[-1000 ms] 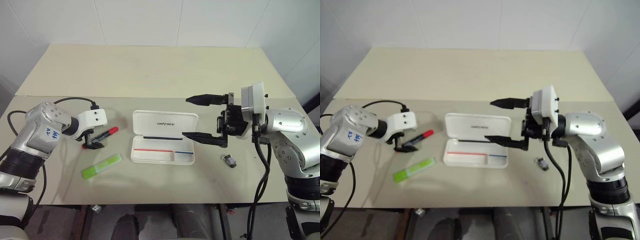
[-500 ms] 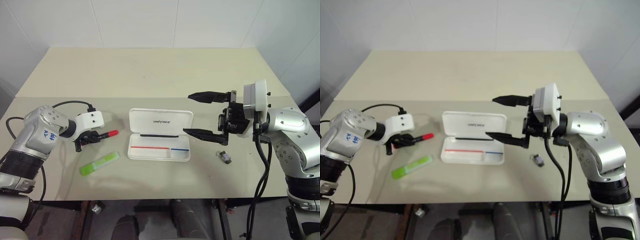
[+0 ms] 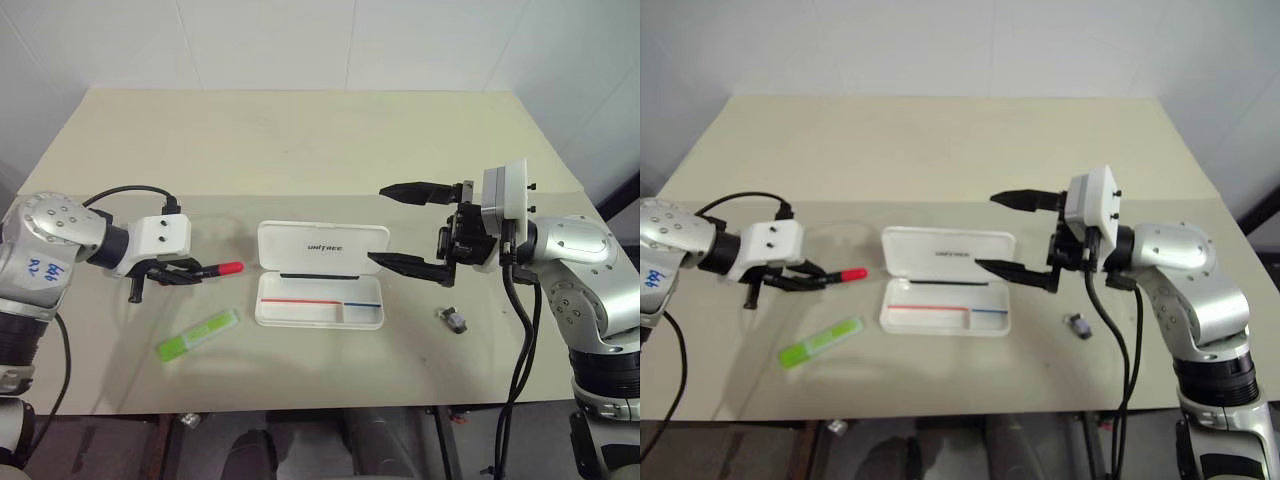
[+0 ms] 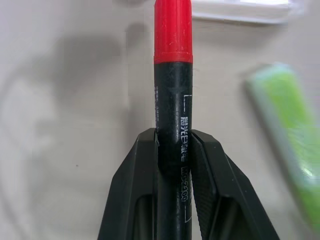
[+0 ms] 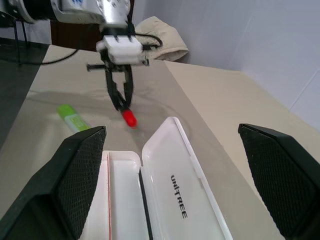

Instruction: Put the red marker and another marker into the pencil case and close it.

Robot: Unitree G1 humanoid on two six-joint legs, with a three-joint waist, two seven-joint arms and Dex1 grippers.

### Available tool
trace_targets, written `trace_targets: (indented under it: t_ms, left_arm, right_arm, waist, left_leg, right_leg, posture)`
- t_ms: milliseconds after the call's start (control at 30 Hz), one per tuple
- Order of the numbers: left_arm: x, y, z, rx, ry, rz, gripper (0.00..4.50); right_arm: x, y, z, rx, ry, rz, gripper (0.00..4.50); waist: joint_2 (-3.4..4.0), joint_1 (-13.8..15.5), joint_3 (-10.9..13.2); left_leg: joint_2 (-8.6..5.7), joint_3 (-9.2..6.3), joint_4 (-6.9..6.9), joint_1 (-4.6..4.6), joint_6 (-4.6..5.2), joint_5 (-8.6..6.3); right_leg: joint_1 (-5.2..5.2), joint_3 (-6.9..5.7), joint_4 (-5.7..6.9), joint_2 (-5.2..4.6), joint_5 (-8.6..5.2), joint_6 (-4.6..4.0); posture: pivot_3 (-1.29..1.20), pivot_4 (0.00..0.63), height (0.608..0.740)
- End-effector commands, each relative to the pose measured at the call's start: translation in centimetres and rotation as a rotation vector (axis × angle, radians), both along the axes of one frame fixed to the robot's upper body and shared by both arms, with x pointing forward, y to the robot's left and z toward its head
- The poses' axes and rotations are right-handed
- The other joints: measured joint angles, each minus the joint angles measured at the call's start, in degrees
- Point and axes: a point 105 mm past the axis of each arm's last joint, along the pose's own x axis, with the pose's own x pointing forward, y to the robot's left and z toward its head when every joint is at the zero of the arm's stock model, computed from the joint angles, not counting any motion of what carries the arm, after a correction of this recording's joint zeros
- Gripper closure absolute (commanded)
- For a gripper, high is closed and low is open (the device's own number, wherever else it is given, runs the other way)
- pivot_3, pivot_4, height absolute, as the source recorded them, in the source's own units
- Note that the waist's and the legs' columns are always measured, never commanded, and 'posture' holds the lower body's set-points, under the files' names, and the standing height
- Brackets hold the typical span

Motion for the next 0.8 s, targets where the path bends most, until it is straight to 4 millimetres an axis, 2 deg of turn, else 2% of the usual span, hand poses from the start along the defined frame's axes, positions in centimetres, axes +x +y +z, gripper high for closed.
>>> trace_targets:
  t_ms: [33,100,167,267,667,800]
  left_arm:
    - [-1.4,-1.3,1.7,-0.034,-0.014,-0.097,3.91]
    - [-1.7,-2.5,1.8,-0.051,-0.001,-0.138,3.91]
    - [-2.0,-4.7,2.0,-0.09,-0.009,-0.21,3.91]
    - [-1.6,-6.9,2.2,-0.135,-0.05,-0.267,3.91]
    - [0.8,-11.6,1.2,-0.187,-0.051,-0.325,3.91]
    - [1.6,-14.0,0.4,-0.194,-0.03,-0.347,3.91]
  right_arm:
    - [-0.2,-1.3,0.8,-0.016,-0.059,-0.034,0.0]
    - [-0.2,-1.8,0.7,-0.023,-0.057,-0.052,0.0]
    - [-0.1,-2.6,0.6,-0.029,-0.054,-0.084,0.0]
    - [-0.3,-3.4,0.4,-0.035,-0.053,-0.116,0.0]
    - [-1.6,-5.4,-1.3,-0.065,0.019,-0.206,0.0]
    - [-1.9,-5.7,-1.7,-0.059,0.032,-0.246,0.0]
  waist:
    - [0.0,0.3,0.0]
    - [0.0,0.5,0.0]
    - [0.0,0.9,0.0]
    - [-0.01,1.5,0.0]
    - [-0.01,1.4,0.0]
    - [-0.02,1.9,0.0]
  left_leg:
    - [0.0,-0.01,0.0,-0.02,0.0,-0.01]
    - [-0.01,-0.01,0.0,-0.05,-0.02,-0.03]
    - [-0.02,-0.02,0.01,-0.06,-0.02,-0.03]
    - [-0.03,-0.03,0.06,-0.05,-0.02,-0.03]
    - [-0.08,-0.06,0.18,0.02,-0.01,-0.03]
    - [-0.11,-0.11,0.21,0.02,-0.01,-0.02]
  right_leg:
    - [0.0,0.0,0.0,0.0,-0.02,0.03]
    - [0.0,0.01,-0.05,0.0,-0.03,0.04]
    - [0.01,0.01,-0.08,0.0,-0.03,0.04]
    - [0.02,0.02,-0.05,0.0,-0.04,0.06]
    - [0.06,0.09,0.07,0.04,0.04,0.21]
    - [0.09,0.09,0.07,0.05,0.05,0.22]
  posture:
    - [0.0,0.15,0.74]
    - [0.0,0.15,0.74]
    - [0.0,0.15,0.74]
    - [0.0,0.15,0.74]
    - [0.0,0.15,0.74]
    - [0.0,0.15,0.74]
